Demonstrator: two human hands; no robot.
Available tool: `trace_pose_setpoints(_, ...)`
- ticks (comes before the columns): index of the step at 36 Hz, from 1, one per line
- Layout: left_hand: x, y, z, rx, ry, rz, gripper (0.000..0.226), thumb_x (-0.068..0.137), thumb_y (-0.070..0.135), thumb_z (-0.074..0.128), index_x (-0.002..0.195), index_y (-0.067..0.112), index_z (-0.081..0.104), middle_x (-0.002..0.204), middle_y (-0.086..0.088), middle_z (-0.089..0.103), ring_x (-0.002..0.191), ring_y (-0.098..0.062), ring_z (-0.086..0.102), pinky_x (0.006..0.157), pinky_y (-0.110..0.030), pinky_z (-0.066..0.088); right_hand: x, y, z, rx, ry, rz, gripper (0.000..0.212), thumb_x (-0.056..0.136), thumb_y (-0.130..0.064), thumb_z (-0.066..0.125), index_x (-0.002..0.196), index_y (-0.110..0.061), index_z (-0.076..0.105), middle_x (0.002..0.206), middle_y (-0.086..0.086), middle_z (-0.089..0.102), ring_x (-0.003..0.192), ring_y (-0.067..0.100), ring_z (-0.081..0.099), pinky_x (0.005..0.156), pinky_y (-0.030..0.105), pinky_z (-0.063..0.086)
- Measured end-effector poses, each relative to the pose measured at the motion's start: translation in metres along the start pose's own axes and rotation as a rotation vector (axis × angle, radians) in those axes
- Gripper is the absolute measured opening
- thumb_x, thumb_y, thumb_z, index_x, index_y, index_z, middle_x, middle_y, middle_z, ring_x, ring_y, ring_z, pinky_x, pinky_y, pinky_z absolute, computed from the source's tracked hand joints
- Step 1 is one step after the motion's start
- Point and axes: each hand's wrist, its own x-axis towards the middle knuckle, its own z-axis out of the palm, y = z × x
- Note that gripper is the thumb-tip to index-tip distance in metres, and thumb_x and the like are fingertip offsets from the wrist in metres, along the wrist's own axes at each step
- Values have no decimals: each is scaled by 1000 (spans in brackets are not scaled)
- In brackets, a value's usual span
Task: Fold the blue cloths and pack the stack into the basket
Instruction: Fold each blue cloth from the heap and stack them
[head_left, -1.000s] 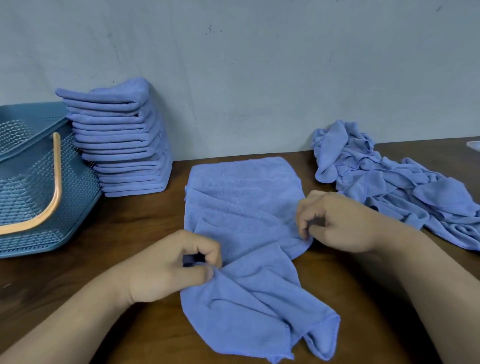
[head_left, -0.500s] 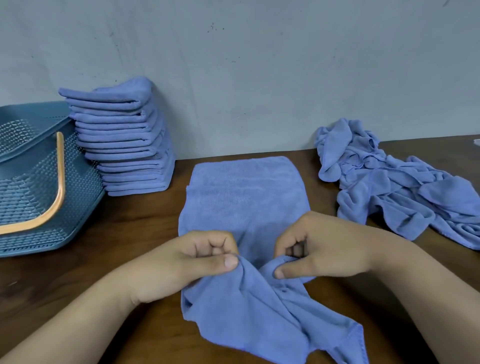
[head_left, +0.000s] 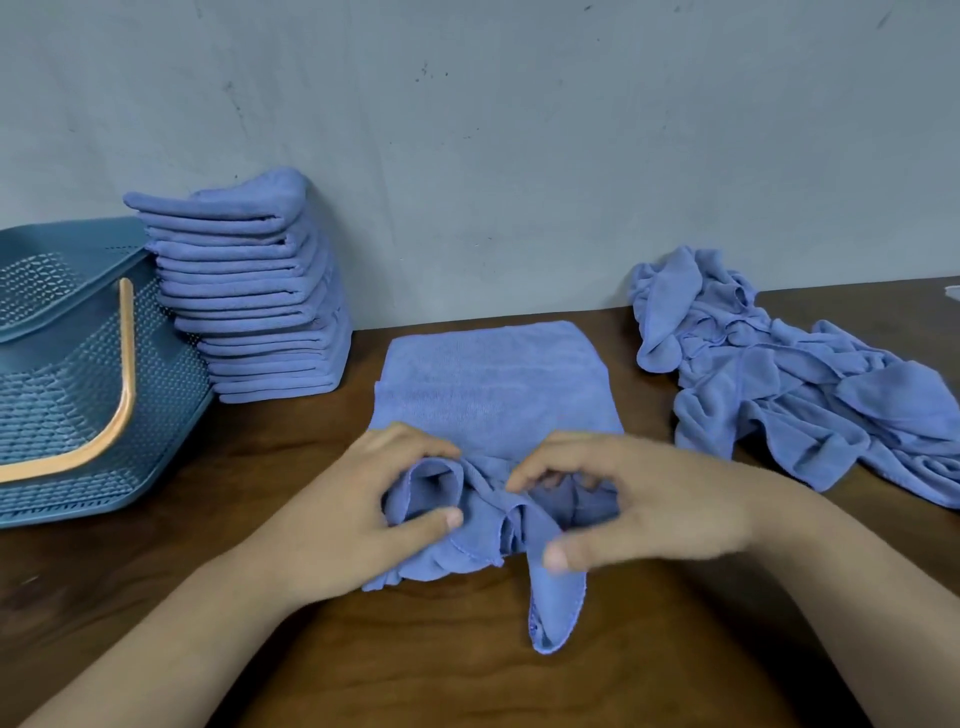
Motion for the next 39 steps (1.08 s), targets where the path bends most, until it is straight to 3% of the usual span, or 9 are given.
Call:
trace_pose_setpoints(3, 3, -1, 5, -40, -4, -30, 7, 97, 42, 73, 99, 35, 71, 104, 15, 66, 108, -11, 63, 91, -28, 50, 4, 1, 8, -195, -63, 39, 68, 79, -66, 82, 137, -51, 51, 131, -28, 53, 124, -5, 49, 103, 26, 45)
trace_pose_setpoints(6, 3, 1, 3, -149, -4, -71, 15, 100, 38, 71, 87, 29, 73, 90, 7, 69, 88, -16, 66, 79, -36, 54, 11, 6, 12, -227, 76, -12, 35, 89, -45, 79, 120, -43, 63, 115, -17, 63, 105, 5, 61, 89, 33, 53)
trace_pose_setpoints(12, -2, 4, -5, -612, -132, -50, 22, 99, 30, 75, 90, 10, 74, 82, -10, 69, 75, -22, 60, 72, -35, 48, -4, 3, -7, 322, -40, -47, 13, 99, 1, 63, 102, -8, 72, 103, 9, 77, 91, 30, 71, 85, 44, 56)
trace_pose_setpoints(17, -7, 0, -10, -992, -348, -98, 34, 93, 32, 78, 82, 4, 63, 73, -18, 48, 63, -38, 35, 61, -45, 17, -7, 11, -14, 690, -173, 27, 16, 90, -3, 56, 98, -6, 70, 81, 11, 65, 60, 21, 58, 51, 29, 50)
trace_pose_setpoints(22, 9, 4, 2, -1122, 0, -360, 36, 99, 33, 70, 103, -3, 66, 101, -25, 67, 88, -40, 58, 80, -49, 43, 9, 22, -14, 805, 315, 232, 21, 101, 6, 50, 103, 0, 70, 86, 13, 67, 62, 13, 61, 49, 19, 48)
trace_pose_setpoints(25, 19, 2, 7, -1025, 347, -575, 30, 106, 29, 63, 117, 1, 63, 119, -21, 73, 102, -41, 71, 84, -45, 56, 21, 38, -17, 887, 674, 331, 23, 101, -13, 68, 124, -14, 69, 126, 3, 67, 102, 8, 69, 74, 27, 62)
trace_pose_setpoints(29, 19, -3, 2, -928, 414, -609, 29, 101, 18, 70, 128, 20, 60, 110, -1, 78, 104, -22, 77, 76, -38, 62, 23, 51, -15, 748, 689, 329, 44, 93, -25, 80, 132, -33, 61, 141, -4, 57, 126, 8, 61, 109, 41, 53)
trace_pose_setpoints(34, 12, -4, -3, -346, 405, -502, 18, 93, 42, 78, 103, 34, 65, 90, 6, 72, 79, -14, 68, 71, -35, 55, 14, 45, -13, -41, 810, 300, 39, 86, -42, 82, 117, -41, 58, 122, -15, 56, 115, 9, 55, 97, 36, 48)
trace_pose_setpoints(39, 4, 16, -5, -132, 94, -440, 46, 83, 64, 79, 80, 20, 65, 64, -6, 66, 52, -9, 52, 58, -31, 44, 6, 27, -15, -87, 550, 392, 54, 79, -71, 75, 72, -19, 62, 59, -12, 58, 57, 4, 53, 64, 34, 47)
